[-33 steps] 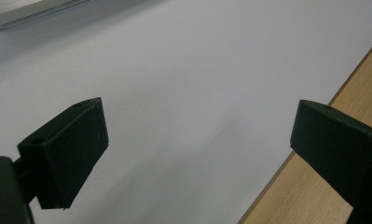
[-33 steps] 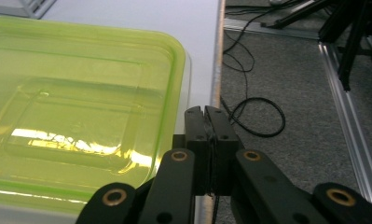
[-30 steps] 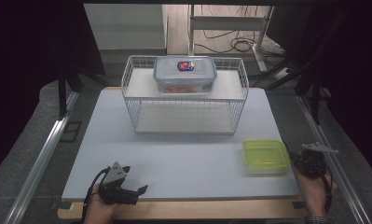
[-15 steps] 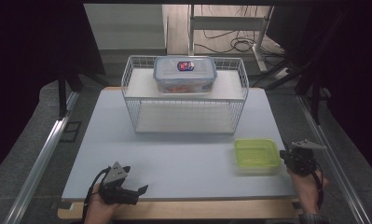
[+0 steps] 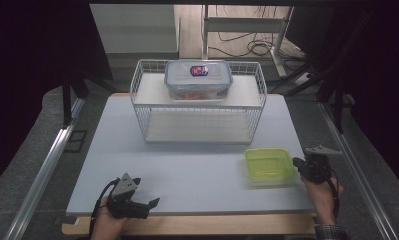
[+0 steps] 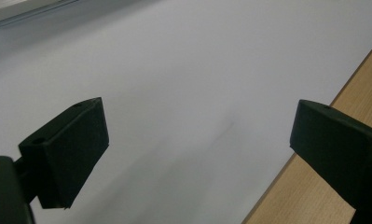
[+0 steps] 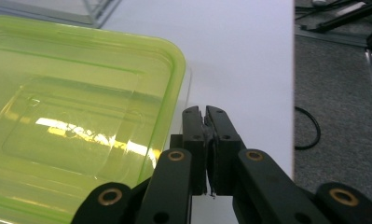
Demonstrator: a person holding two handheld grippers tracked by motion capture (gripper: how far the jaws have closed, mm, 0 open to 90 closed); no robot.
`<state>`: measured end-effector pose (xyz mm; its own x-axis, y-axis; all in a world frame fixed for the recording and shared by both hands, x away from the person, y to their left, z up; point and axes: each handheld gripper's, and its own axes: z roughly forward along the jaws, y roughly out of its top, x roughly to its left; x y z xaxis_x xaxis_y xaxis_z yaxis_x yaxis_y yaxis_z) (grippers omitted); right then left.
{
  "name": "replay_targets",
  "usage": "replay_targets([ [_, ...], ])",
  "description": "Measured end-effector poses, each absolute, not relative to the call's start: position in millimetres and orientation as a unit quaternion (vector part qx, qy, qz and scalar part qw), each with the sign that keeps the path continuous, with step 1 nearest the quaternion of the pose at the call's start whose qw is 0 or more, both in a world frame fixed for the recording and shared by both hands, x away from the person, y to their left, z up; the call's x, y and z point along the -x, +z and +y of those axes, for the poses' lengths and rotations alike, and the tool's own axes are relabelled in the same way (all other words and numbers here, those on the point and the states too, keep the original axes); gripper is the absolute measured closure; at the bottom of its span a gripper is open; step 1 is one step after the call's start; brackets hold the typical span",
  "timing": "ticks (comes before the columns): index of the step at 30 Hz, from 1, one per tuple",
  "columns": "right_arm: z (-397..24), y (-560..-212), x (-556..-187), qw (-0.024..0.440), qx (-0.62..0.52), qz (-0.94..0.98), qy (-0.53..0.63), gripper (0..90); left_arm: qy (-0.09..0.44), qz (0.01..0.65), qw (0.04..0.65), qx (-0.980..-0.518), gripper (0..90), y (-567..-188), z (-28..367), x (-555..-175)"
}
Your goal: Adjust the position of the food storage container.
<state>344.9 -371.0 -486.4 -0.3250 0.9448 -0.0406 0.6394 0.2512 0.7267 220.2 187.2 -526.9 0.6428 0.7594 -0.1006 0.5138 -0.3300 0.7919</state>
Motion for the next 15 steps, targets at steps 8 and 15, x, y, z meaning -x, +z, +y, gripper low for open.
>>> replay_targets([
  [8,-353,-487,-344,0.238,-0.510,0.764,0.315,86.9,0.145,0.396,0.422,-0.803,4.4,-527,187,-220],
  [15,-337,-488,-343,0.226,-0.493,0.776,0.322,87.2,0.144,0.395,0.421,-0.803,4.5,-527,186,-220],
])
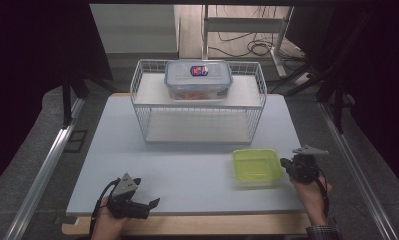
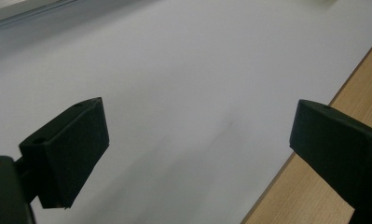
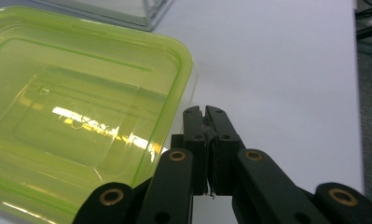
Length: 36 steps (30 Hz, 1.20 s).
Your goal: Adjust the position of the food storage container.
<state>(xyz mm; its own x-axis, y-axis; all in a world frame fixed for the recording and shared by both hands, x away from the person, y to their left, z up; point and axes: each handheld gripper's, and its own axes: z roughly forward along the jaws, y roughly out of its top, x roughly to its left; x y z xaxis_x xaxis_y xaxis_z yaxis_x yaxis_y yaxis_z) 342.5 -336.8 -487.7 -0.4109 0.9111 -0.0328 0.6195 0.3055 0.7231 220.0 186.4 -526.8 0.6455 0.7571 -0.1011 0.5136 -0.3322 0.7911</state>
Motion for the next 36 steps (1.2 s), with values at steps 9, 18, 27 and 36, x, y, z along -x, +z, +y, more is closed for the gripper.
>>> replay_targets([
  [9,-313,-488,-341,0.211,-0.471,0.791,0.328,87.1,0.143,0.391,0.421,-0.806,4.9,-527,185,-220],
  [18,-284,-490,-338,0.195,-0.448,0.805,0.335,87.3,0.144,0.390,0.421,-0.806,5.0,-527,185,-220],
  [27,-258,-491,-333,0.180,-0.426,0.819,0.340,87.0,0.145,0.388,0.419,-0.808,5.0,-526,185,-219],
  [36,-235,-493,-328,0.167,-0.400,0.832,0.346,86.6,0.146,0.387,0.418,-0.809,5.0,-526,185,-219],
])
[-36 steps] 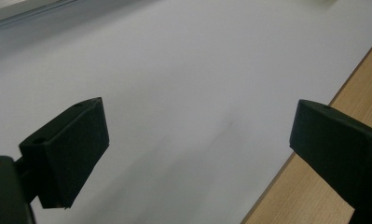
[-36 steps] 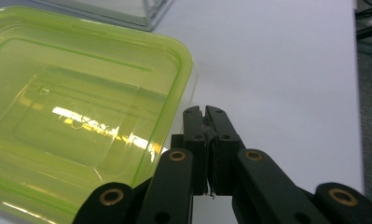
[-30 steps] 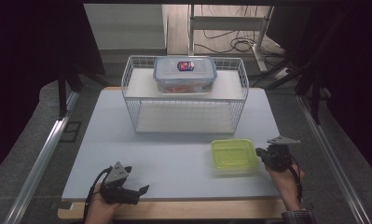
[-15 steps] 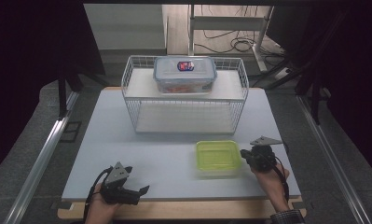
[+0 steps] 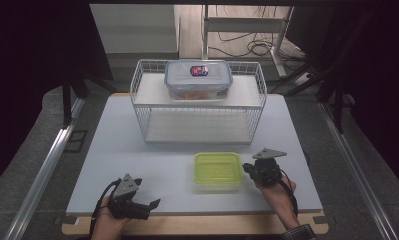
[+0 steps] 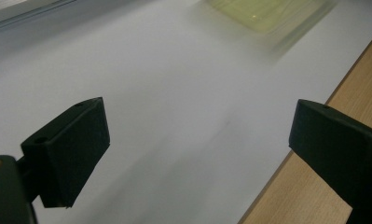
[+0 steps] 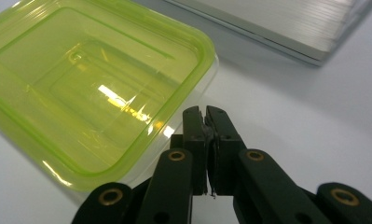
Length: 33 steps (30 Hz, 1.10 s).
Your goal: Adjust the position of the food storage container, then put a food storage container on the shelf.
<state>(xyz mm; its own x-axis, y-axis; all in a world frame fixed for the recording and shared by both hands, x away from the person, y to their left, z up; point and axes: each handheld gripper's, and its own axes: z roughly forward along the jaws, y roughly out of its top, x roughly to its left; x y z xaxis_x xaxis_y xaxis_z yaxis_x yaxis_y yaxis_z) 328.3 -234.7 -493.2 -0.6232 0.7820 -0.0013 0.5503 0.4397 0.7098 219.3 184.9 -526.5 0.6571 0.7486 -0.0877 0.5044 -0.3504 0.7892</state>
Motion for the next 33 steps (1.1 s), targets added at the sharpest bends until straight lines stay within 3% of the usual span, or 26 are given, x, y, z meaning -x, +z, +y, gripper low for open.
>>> replay_targets([
  [14,-208,-498,-324,0.151,-0.374,0.847,0.346,84.3,0.145,0.386,0.417,-0.810,4.9,-527,184,-219],
  [19,-216,-494,-324,0.160,-0.382,0.842,0.345,60.8,0.145,0.386,0.418,-0.809,4.9,-526,185,-219],
  [24,-225,-493,-323,0.166,-0.388,0.837,0.350,43.9,0.142,0.387,0.417,-0.810,4.9,-527,185,-219],
  [33,-234,-488,-323,0.162,-0.387,0.829,0.370,29.5,0.131,0.398,0.423,-0.804,4.6,-525,184,-222],
])
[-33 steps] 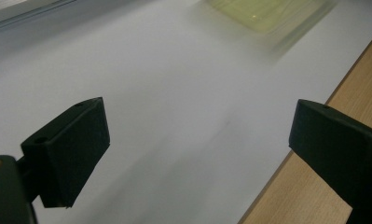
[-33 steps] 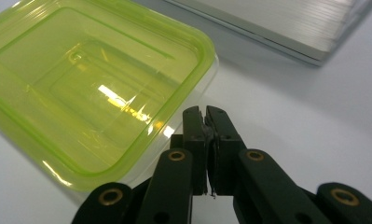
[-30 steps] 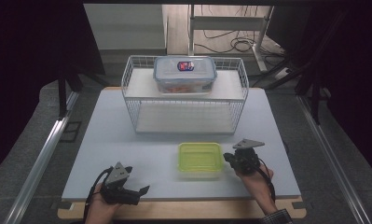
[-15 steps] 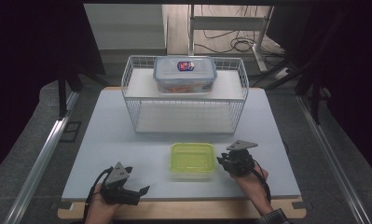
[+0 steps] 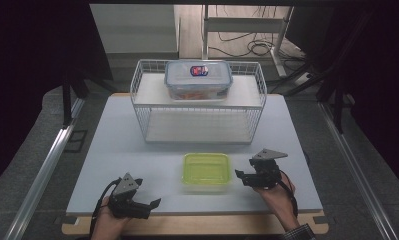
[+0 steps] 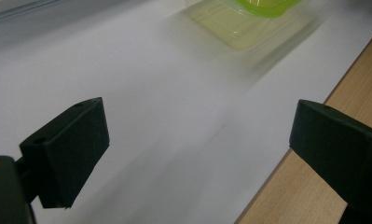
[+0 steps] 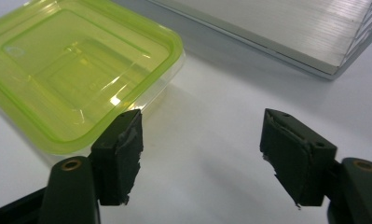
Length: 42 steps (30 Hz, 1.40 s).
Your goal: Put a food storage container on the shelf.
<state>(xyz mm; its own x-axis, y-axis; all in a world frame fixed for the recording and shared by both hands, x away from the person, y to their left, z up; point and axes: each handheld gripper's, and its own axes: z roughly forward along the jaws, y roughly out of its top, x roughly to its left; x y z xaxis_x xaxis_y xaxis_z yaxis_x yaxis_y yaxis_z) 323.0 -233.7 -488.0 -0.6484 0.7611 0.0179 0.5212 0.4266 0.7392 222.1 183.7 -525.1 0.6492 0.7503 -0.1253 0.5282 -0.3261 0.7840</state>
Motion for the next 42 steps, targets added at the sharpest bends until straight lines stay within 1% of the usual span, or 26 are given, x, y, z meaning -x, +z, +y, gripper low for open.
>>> replay_targets([
  [4,-237,-485,-322,0.145,-0.396,0.823,0.381,30.8,0.132,0.398,0.422,-0.803,4.6,-524,183,-225],
  [8,-239,-481,-321,0.128,-0.401,0.823,0.381,39.6,0.134,0.394,0.412,-0.810,4.9,-526,181,-225],
  [11,-240,-478,-321,0.110,-0.402,0.820,0.392,43.4,0.133,0.393,0.410,-0.812,4.9,-527,181,-225],
  [14,-241,-476,-322,0.087,-0.412,0.809,0.410,44.8,0.133,0.391,0.408,-0.814,4.9,-527,181,-224],
  [19,-241,-481,-327,0.045,-0.440,0.781,0.441,43.0,0.134,0.388,0.404,-0.818,4.9,-528,181,-224],
  [21,-240,-484,-330,0.021,-0.454,0.771,0.447,43.4,0.134,0.387,0.403,-0.819,4.9,-528,181,-224],
  [31,-228,-497,-349,-0.040,-0.493,0.750,0.439,56.0,0.133,0.386,0.403,-0.819,4.9,-528,181,-224],
  [34,-225,-502,-356,-0.067,-0.502,0.741,0.441,57.9,0.133,0.384,0.401,-0.821,4.9,-528,181,-224],
  [42,-220,-512,-366,-0.128,-0.517,0.729,0.430,68.9,0.135,0.384,0.400,-0.821,4.9,-528,181,-223],
])
